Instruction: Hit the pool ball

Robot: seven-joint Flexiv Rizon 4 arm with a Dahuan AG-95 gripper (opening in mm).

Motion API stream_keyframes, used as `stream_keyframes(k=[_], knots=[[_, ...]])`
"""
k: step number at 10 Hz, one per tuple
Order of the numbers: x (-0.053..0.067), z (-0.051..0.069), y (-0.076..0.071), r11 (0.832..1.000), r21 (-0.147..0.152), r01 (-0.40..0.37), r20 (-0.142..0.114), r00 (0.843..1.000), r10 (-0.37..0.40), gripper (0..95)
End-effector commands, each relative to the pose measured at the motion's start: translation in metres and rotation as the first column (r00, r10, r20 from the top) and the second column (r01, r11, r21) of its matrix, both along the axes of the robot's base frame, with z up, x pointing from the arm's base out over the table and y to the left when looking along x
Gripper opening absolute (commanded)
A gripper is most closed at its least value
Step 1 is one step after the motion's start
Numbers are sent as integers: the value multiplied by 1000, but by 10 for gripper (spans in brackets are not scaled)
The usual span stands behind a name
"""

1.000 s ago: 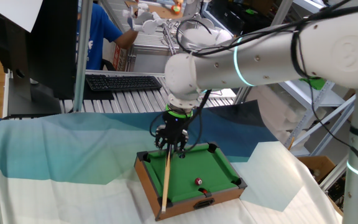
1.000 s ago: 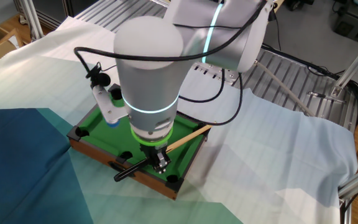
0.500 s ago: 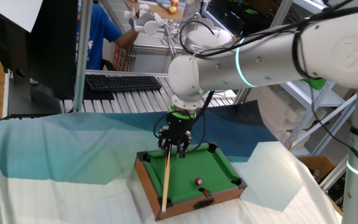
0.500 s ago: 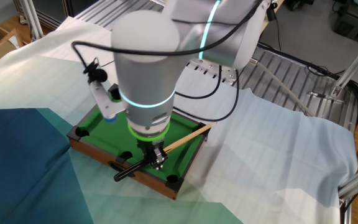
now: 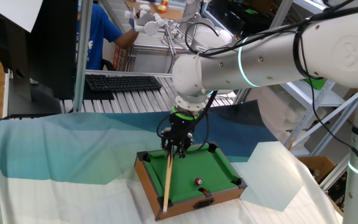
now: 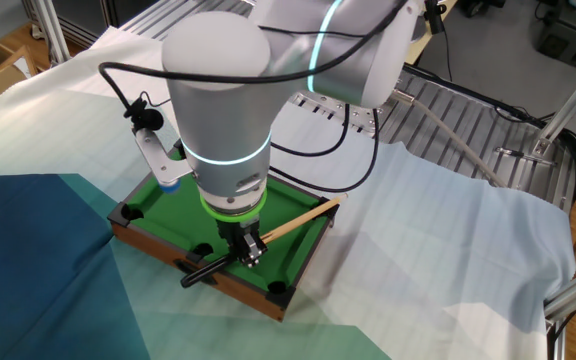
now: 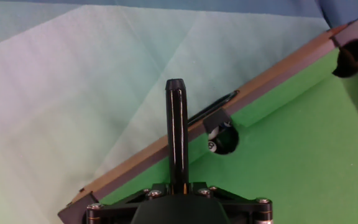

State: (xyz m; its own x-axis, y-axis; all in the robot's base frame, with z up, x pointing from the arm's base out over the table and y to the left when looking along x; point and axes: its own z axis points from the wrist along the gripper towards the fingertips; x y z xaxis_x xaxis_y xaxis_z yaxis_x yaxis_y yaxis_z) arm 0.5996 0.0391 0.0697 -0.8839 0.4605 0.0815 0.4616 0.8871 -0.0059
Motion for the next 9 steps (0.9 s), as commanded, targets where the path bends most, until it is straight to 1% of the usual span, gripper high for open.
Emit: stream_keyframes(k=[1, 2, 4, 5, 6, 7, 8, 9], knots=[[-1, 2, -1, 1000, 2, -11, -1, 1000, 11, 0], [-1, 4, -2, 1000, 2, -14, -1, 1000, 14, 0], [-3, 8, -3, 999, -13, -51, -10, 999, 51, 0], [-4, 11, -5, 997, -11, -70, -10, 997, 70, 0], [-4, 17, -8, 994, -9, -106, -3, 994, 106, 0], [-1, 23, -13, 992, -4, -126, 0, 992, 126, 0], [1, 26, -16, 991, 1, -132, 1, 991, 132, 0], [7, 35, -23, 989, 13, -151, 5, 989, 151, 0]])
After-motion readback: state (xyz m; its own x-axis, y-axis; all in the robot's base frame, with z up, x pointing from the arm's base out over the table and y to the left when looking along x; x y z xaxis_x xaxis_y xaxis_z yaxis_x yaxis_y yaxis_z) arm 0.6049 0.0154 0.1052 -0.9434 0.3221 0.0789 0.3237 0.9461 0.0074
